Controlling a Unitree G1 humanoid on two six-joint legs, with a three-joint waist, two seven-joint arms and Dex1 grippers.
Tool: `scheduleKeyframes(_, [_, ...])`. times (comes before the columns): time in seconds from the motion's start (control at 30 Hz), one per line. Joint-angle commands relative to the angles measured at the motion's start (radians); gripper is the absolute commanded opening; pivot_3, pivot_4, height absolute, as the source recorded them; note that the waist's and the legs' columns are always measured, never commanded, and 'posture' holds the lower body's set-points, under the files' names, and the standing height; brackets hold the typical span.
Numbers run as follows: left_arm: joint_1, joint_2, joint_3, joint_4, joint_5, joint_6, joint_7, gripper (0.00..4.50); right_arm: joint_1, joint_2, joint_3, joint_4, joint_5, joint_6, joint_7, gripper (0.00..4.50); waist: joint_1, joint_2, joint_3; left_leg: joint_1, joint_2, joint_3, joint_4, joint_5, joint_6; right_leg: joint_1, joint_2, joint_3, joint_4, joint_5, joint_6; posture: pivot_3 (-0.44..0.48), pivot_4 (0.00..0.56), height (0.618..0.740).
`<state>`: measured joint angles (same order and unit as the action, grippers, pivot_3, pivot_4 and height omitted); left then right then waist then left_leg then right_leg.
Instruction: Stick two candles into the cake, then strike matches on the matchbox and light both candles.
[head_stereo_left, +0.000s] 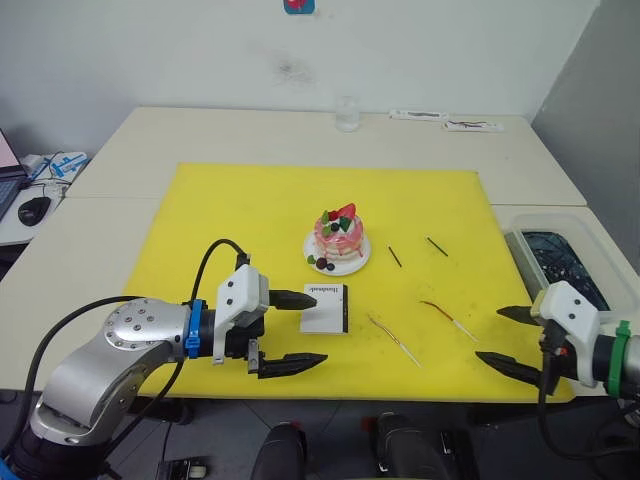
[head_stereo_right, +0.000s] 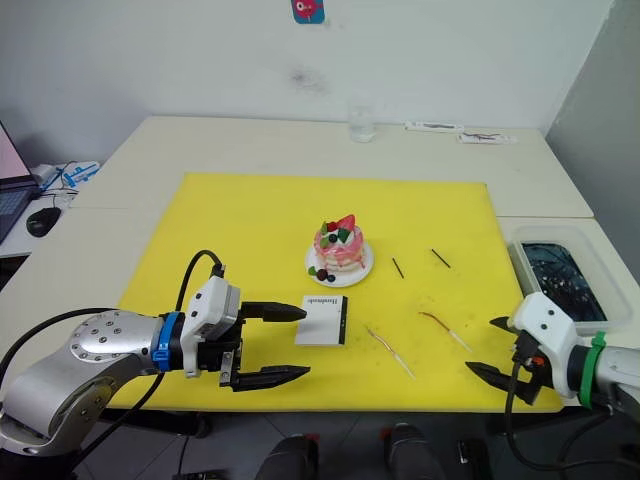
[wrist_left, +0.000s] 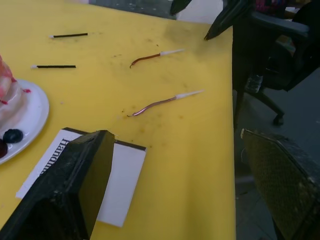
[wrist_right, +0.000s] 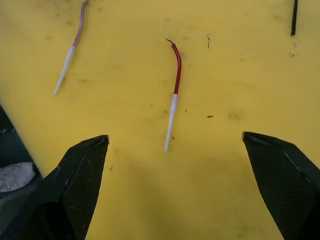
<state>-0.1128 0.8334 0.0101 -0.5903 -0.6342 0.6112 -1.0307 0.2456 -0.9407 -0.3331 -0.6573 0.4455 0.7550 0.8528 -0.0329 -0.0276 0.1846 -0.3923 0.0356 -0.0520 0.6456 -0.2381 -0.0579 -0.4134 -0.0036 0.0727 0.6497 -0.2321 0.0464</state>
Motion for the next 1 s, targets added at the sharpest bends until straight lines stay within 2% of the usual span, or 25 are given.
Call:
scheduleKeyframes(0.03, [-0.027, -0.015, -0.016, -0.018, -0.012, 0.001, 0.011, 4.5, -0.04, 0.008, 0.068, 0.006, -0.049, -0.007, -0.059, 4.46, 0.0, 0.0, 0.0, 0.0, 0.0, 0.0, 0.0, 0.0, 0.0, 0.0, 0.0, 0.0, 0.0, 0.0, 0.0, 0.0, 0.15, 0.74])
scheduleKeyframes(0.33, [-0.028, -0.031, -0.025, -0.036, -0.02, 0.013, 0.029, 4.5, -0.062, 0.024, 0.143, 0.056, -0.092, -0.026, -0.095, 4.46, 0.001, 0.0, 0.0, -0.001, 0.0, -0.001, 0.0, 0.0, 0.0, 0.0, 0.0, 0.0, 0.0, 0.0, 0.0, 0.0, 0.15, 0.74])
scheduleKeyframes(0.43, [-0.011, -0.024, -0.027, -0.049, -0.033, 0.019, 0.015, 4.5, -0.05, 0.031, 0.16, 0.062, -0.094, -0.029, -0.093, 3.91, 0.001, 0.0, 0.0, -0.001, 0.0, -0.001, 0.0, 0.0, 0.0, 0.0, 0.0, 0.0, 0.0, 0.0, 0.0, 0.0, 0.15, 0.74])
scheduleKeyframes(0.73, [-0.001, 0.001, -0.031, -0.052, -0.052, 0.018, -0.03, 4.5, -0.04, 0.04, 0.179, 0.066, -0.105, -0.016, -0.106, 0.58, 0.001, 0.0, 0.0, 0.0, 0.0, -0.001, 0.0, 0.0, 0.0, 0.001, 0.0, 0.0, -0.001, 0.0, 0.0, 0.0, 0.15, 0.74])
scheduleKeyframes(0.8, [-0.003, -0.001, -0.031, -0.05, -0.053, 0.019, -0.033, 4.5, -0.038, 0.041, 0.176, 0.065, -0.101, -0.011, -0.107, 0.03, 0.001, 0.0, 0.0, 0.0, 0.0, -0.001, 0.0, 0.0, 0.0, 0.001, 0.0, 0.0, -0.001, 0.0, 0.0, 0.0, 0.15, 0.74])
scheduleKeyframes(1.0, [-0.007, -0.003, -0.023, -0.027, -0.045, 0.021, -0.032, 4.5, -0.046, 0.037, 0.137, 0.049, -0.06, 0.013, -0.09, 0.03, 0.001, 0.0, 0.0, -0.001, 0.0, -0.001, 0.0, 0.0, 0.0, 0.001, 0.0, 0.0, -0.002, 0.0, 0.0, 0.0, 0.15, 0.74])
